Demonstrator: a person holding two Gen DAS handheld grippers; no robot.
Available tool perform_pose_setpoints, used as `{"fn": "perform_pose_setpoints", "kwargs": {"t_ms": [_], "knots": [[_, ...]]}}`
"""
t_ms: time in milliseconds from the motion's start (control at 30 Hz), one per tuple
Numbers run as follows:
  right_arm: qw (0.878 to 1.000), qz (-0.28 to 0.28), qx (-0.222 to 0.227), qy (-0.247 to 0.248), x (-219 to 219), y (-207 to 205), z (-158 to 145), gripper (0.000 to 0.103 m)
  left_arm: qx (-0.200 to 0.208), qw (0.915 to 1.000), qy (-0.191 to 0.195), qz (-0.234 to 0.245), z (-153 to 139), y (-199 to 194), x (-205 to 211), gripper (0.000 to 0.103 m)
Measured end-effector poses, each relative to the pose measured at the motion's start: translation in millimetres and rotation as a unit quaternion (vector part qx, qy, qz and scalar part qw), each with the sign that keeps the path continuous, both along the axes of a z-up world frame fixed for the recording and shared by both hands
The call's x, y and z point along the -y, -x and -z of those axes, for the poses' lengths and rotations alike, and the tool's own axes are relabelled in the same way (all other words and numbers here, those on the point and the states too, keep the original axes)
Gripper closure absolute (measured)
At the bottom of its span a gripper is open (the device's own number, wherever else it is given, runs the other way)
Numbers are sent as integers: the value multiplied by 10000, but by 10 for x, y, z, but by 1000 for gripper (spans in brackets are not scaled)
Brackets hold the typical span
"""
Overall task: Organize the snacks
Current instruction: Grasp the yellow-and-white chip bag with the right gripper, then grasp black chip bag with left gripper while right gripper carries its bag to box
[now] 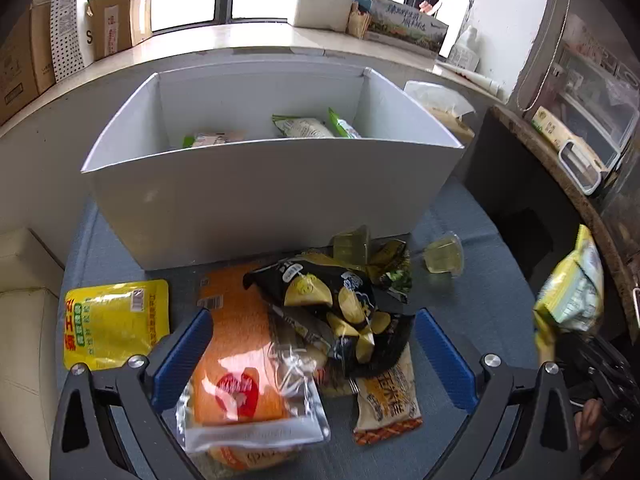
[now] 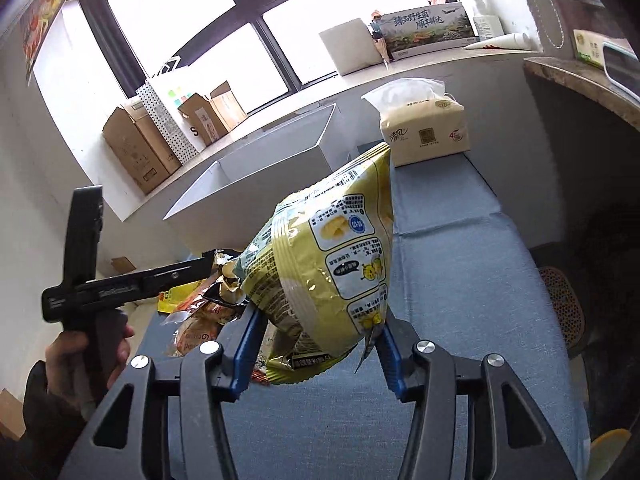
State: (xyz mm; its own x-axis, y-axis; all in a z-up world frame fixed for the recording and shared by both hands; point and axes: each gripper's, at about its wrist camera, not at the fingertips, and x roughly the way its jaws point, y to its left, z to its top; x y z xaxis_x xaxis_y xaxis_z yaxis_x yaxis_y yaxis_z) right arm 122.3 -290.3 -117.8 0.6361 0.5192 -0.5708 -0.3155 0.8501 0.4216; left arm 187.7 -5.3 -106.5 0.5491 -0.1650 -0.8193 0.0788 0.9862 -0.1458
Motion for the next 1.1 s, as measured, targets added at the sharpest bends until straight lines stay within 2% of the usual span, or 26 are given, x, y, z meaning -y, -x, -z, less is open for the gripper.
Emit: {"fn": "perform_pose_setpoints", "kwargs": {"t_ms": [167,233,267,300,367,467,600,933,1100], "knots": [[10000,31,-11,-58,65,25,2,47,-355,9989,-292,85,289,-269,130,1],[10000,27,-43,-53,77,26,19,47,-314,9982,-495,143,358,-288,172,3],[10000,27,-58,-54,80,19,29,47,-241,9977,-618,155,364,-277,190,14],[9999,19,-77,-62,80,10,40,47,-149,9974,-672,217,349,-250,206,30],[9999,17,-87,-63,76,22,56,47,-64,9977,-574,349,294,-194,218,33],[9999,-3,-101,-59,60,24,65,47,123,9982,-444,390,170,-65,179,40],[10000,-73,-54,-33,18,47,38,47,530,9981,-63,321,-101,227,-6,45],[9995,-315,-21,12,-184,2,-19,47,1271,9917,127,161,-707,713,-394,47],[9984,-555,61,44,-363,-143,-163,47,1545,9879,111,43,-975,683,-557,47]]}}
